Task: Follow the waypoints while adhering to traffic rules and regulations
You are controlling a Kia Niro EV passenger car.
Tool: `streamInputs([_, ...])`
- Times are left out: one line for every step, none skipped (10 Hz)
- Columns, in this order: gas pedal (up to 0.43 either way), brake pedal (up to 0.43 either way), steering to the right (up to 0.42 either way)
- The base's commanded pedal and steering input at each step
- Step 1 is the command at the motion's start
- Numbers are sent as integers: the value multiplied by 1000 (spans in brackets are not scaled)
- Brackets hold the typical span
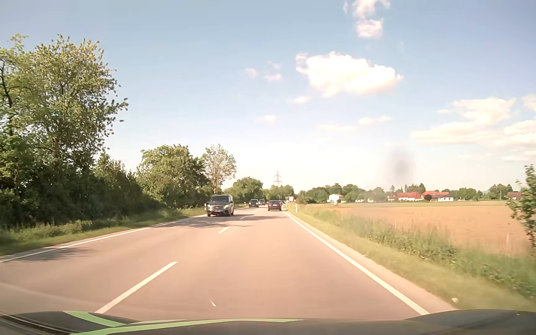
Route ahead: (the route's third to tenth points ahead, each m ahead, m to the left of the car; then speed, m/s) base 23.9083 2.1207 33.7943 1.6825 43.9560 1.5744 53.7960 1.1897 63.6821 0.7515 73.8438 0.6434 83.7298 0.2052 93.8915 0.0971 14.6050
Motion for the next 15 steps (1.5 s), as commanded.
streamInputs([67,0,5])
streamInputs([79,0,5])
streamInputs([79,0,5])
streamInputs([79,0,5])
streamInputs([79,0,5])
streamInputs([79,0,5])
streamInputs([79,0,5])
streamInputs([79,0,5])
streamInputs([79,0,5])
streamInputs([79,0,5])
streamInputs([79,0,5])
streamInputs([79,0,4])
streamInputs([79,0,4])
streamInputs([79,0,4])
streamInputs([79,0,4])
